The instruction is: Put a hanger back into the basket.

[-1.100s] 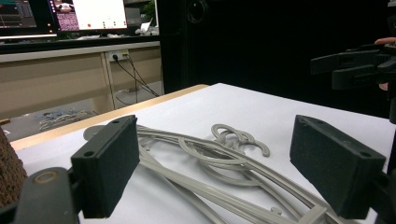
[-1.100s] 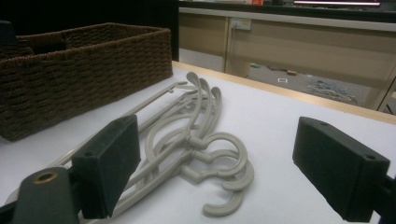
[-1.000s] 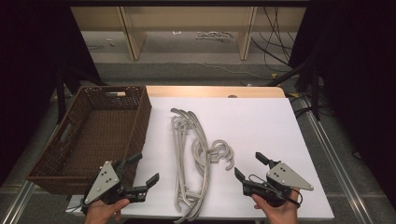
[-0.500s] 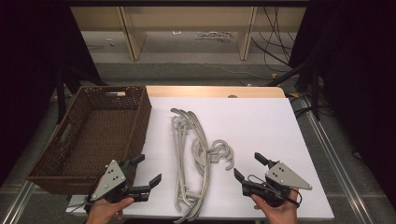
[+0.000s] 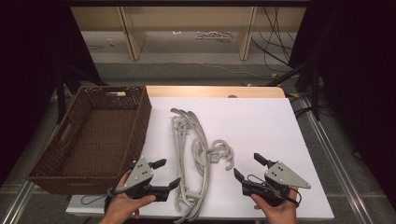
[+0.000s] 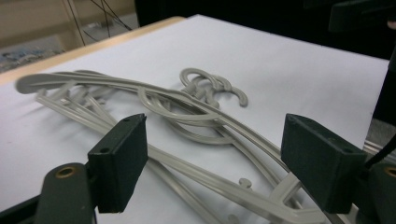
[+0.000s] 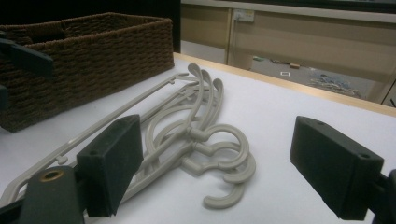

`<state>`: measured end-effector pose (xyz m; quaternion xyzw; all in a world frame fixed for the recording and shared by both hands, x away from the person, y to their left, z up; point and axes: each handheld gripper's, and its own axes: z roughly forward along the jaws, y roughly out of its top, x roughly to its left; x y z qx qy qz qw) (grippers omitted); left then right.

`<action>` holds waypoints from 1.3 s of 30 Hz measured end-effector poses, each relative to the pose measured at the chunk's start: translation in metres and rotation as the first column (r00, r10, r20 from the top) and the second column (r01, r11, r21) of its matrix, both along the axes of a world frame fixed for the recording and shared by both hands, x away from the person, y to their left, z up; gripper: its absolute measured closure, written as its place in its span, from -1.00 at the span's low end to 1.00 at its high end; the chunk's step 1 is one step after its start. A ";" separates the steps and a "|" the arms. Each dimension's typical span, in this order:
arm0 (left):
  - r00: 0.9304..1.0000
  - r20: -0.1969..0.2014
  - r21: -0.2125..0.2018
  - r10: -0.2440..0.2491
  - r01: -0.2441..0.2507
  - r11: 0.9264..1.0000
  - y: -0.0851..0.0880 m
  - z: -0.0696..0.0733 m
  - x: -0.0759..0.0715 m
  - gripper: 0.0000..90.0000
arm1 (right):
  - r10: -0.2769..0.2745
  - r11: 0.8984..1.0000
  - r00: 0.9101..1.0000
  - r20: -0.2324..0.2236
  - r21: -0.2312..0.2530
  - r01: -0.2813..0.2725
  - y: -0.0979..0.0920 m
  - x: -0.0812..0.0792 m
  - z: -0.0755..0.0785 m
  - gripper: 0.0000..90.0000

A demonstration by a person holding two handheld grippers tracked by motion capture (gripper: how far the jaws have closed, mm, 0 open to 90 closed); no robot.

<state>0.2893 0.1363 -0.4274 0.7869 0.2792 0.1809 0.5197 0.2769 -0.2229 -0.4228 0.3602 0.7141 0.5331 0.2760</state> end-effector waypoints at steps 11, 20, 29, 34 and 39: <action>0.995 -0.096 0.123 -0.032 0.043 0.991 -0.056 0.004 0.034 -0.32 | -0.002 1.000 1.000 -0.006 -0.006 0.002 -0.002 0.001 -0.001 -0.58; 0.981 -0.192 0.207 0.005 0.036 0.978 -0.089 0.004 0.068 -0.22 | -0.007 1.000 1.000 -0.014 0.006 0.007 -0.002 0.001 -0.002 -0.58; 0.950 -0.305 0.255 0.065 0.016 0.967 -0.107 -0.004 0.096 -0.06 | 0.005 1.000 1.000 -0.018 0.005 -0.005 -0.003 0.002 -0.002 -0.58; 0.923 -0.377 0.240 0.082 0.012 0.971 -0.110 -0.009 0.107 0.00 | 0.001 1.000 1.000 -0.009 0.005 -0.001 -0.004 0.002 -0.002 -0.58; 0.899 -0.429 0.260 0.091 0.026 0.965 -0.111 -0.014 0.117 0.00 | 0.006 1.000 1.000 -0.009 0.004 -0.006 -0.003 0.002 -0.002 -0.57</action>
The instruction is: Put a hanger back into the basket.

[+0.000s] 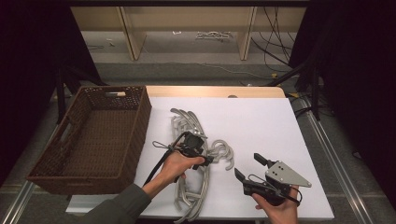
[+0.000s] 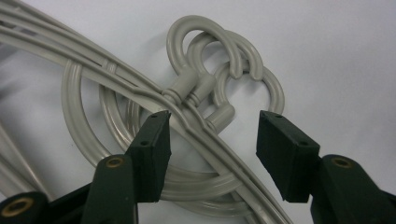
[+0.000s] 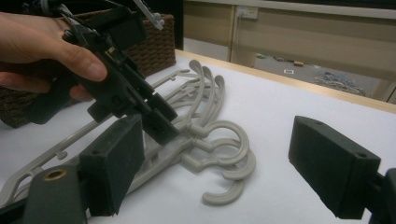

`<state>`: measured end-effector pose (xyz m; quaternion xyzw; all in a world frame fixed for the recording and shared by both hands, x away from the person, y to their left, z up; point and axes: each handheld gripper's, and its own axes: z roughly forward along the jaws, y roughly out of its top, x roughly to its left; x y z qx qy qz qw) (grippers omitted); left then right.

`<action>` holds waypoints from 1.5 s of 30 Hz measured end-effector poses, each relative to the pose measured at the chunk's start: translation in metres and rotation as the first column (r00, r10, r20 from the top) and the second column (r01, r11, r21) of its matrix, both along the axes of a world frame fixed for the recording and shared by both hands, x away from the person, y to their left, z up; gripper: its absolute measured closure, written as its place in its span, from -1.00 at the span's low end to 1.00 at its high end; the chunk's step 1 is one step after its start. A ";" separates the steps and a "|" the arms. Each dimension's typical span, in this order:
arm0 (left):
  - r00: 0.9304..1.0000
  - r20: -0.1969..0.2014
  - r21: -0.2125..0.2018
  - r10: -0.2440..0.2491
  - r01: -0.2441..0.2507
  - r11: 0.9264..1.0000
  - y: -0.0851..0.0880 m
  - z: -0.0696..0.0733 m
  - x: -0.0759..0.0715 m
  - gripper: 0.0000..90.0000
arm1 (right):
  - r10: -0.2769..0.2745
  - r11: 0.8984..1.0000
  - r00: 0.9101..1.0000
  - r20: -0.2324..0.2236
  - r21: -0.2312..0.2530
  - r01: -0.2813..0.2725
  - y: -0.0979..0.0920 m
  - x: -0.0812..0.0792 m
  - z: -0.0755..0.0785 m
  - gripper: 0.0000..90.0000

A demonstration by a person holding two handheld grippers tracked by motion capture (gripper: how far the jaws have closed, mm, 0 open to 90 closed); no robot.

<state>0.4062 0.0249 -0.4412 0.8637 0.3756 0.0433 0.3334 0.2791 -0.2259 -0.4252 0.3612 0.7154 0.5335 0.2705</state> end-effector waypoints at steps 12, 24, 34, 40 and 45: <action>0.995 -0.095 0.006 0.036 -0.036 0.999 -0.002 -0.010 0.017 0.02 | 0.004 1.000 1.000 -0.002 -0.001 -0.004 0.000 0.000 0.000 -0.56; 0.985 -0.169 0.041 0.047 -0.041 0.998 -0.014 -0.010 0.020 0.05 | 0.017 1.000 1.000 -0.010 0.006 -0.017 0.001 0.001 -0.001 -0.55; 0.972 -0.222 0.026 0.079 -0.075 0.997 -0.016 -0.018 0.027 0.27 | 0.014 1.000 1.000 -0.013 -0.003 -0.014 0.000 0.001 -0.001 -0.55; 0.965 -0.241 0.015 0.102 -0.101 0.995 -0.013 -0.015 0.026 0.35 | 0.015 1.000 1.000 -0.011 -0.002 -0.015 0.001 0.001 -0.001 -0.55; 0.966 -0.237 0.011 0.105 -0.106 0.994 -0.008 -0.012 0.025 0.38 | 0.015 1.000 1.000 -0.012 -0.002 -0.015 0.001 0.001 -0.002 -0.55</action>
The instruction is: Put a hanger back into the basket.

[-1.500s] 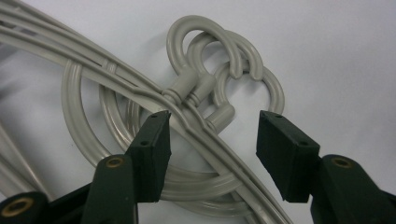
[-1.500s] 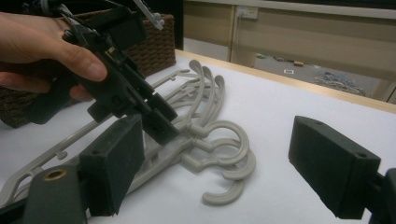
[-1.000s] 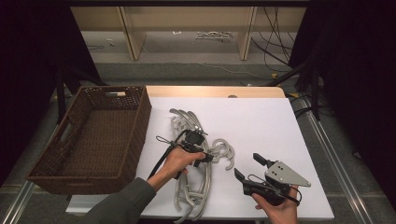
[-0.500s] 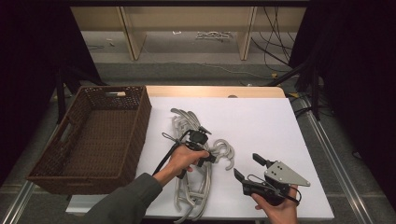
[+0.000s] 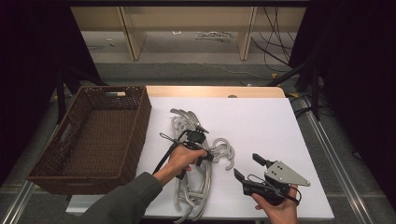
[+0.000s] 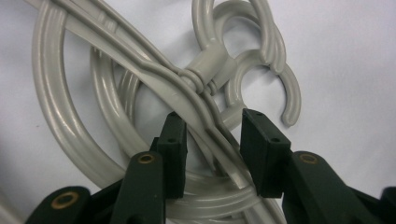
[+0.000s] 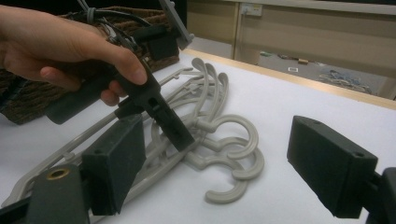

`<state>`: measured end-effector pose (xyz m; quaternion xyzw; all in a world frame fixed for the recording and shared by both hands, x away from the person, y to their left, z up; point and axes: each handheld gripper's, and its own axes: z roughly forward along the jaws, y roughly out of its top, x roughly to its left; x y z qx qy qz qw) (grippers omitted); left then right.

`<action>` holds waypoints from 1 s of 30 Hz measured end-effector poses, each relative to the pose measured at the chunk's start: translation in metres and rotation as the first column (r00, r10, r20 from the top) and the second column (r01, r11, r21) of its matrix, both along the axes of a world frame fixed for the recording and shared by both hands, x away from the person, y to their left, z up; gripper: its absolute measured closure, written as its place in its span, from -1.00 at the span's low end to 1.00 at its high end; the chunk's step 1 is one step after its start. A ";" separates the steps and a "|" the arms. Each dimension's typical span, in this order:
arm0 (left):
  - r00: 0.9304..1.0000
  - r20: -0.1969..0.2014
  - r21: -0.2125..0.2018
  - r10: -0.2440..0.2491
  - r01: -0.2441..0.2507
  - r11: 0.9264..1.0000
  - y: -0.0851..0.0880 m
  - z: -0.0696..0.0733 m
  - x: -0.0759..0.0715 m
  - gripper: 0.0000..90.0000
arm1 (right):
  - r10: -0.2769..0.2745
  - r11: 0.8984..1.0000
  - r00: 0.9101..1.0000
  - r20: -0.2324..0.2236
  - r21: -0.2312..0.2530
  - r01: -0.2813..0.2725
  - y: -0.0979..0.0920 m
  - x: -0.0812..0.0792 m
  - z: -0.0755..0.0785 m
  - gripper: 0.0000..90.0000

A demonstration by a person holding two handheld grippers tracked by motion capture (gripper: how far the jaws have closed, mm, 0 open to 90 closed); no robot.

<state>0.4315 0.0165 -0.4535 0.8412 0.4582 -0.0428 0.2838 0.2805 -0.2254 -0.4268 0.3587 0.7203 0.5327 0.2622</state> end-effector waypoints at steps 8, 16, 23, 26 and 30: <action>1.000 -0.024 -0.050 0.011 -0.013 0.999 0.017 0.009 -0.008 0.47 | 0.010 1.000 1.000 -0.004 0.007 -0.010 0.001 0.000 -0.001 -0.55; 0.999 -0.031 -0.093 0.027 -0.030 0.995 0.042 0.026 -0.022 0.52 | 0.006 1.000 1.000 -0.003 -0.003 -0.006 0.001 0.000 -0.001 -0.55; 0.997 -0.021 -0.137 0.068 -0.071 0.988 0.065 0.035 -0.029 0.55 | 0.005 1.000 1.000 -0.005 -0.007 -0.005 0.001 0.000 -0.001 -0.55; 0.994 -0.029 -0.178 0.101 -0.104 0.978 0.078 0.040 -0.034 0.56 | 0.002 1.000 1.000 -0.003 -0.005 -0.002 0.001 0.001 -0.001 -0.55; 0.990 -0.039 -0.214 0.137 -0.142 0.966 0.095 0.043 -0.038 0.58 | 0.001 1.000 1.000 -0.001 -0.005 -0.001 0.001 0.001 -0.001 -0.54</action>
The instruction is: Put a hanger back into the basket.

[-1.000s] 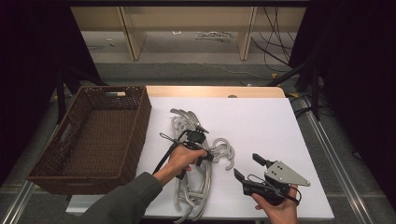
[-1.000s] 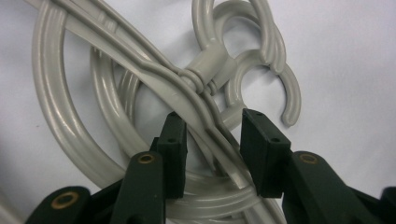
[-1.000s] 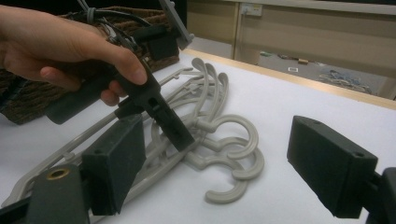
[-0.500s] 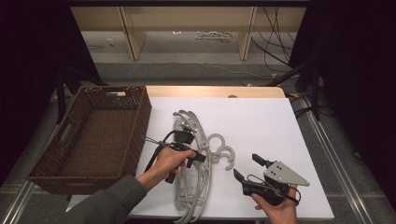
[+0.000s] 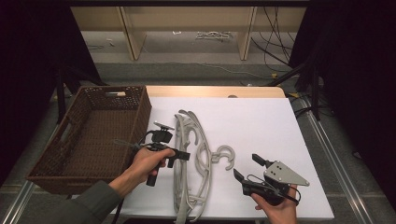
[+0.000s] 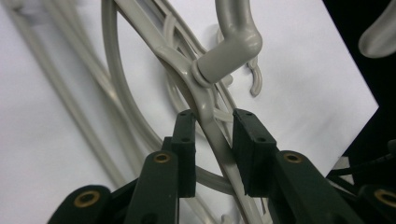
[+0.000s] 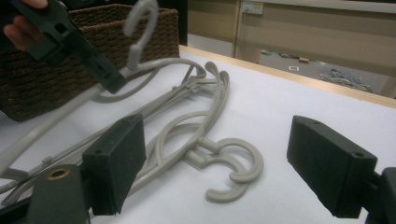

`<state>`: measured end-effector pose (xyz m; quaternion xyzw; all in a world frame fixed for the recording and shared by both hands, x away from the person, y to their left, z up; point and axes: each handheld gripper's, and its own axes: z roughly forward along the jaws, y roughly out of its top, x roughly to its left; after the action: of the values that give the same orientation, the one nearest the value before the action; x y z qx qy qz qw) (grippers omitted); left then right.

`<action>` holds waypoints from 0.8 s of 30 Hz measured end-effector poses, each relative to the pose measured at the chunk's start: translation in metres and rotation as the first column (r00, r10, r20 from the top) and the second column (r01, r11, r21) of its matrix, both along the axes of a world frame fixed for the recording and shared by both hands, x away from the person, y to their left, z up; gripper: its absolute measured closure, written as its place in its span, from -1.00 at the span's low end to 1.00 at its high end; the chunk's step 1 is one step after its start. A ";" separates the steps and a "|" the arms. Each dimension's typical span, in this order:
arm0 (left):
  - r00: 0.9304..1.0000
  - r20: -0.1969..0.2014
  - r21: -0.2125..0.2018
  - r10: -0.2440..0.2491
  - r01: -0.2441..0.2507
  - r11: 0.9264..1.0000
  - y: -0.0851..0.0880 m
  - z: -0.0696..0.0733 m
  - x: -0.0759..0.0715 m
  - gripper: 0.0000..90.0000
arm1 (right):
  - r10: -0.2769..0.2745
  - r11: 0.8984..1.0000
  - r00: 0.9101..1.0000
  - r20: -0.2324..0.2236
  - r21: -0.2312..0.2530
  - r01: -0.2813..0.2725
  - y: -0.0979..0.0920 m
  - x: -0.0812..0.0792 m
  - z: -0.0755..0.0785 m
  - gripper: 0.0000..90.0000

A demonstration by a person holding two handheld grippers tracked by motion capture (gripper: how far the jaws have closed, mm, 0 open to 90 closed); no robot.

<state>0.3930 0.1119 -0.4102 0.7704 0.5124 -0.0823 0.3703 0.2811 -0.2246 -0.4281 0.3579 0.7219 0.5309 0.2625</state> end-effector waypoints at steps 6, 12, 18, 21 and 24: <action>0.999 0.002 -0.019 0.046 -0.046 0.999 0.019 0.004 -0.005 0.65 | 0.006 1.000 1.000 -0.012 -0.005 -0.006 0.001 0.000 0.000 -0.54; 0.995 0.027 -0.018 0.099 -0.098 0.995 0.040 0.008 -0.009 0.79 | 0.015 1.000 1.000 -0.015 0.005 -0.015 0.001 0.000 -0.001 -0.54; 0.992 0.046 -0.017 0.113 -0.113 0.993 0.050 0.015 -0.014 0.82 | 0.011 1.000 1.000 -0.018 -0.002 -0.011 0.001 0.000 -0.001 -0.54; 0.992 0.066 -0.040 0.109 -0.107 0.993 0.055 0.021 -0.017 0.83 | 0.011 1.000 1.000 -0.022 -0.008 -0.011 0.000 0.000 -0.001 -0.54; 0.990 0.093 -0.041 0.104 -0.101 0.994 0.058 0.027 -0.020 0.83 | 0.009 1.000 1.000 -0.021 -0.008 -0.009 0.000 0.001 -0.001 -0.53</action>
<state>0.3733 0.1704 -0.3829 0.7392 0.5317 -0.0356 0.4119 0.2817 -0.2243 -0.4295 0.3592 0.7282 0.5254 0.2541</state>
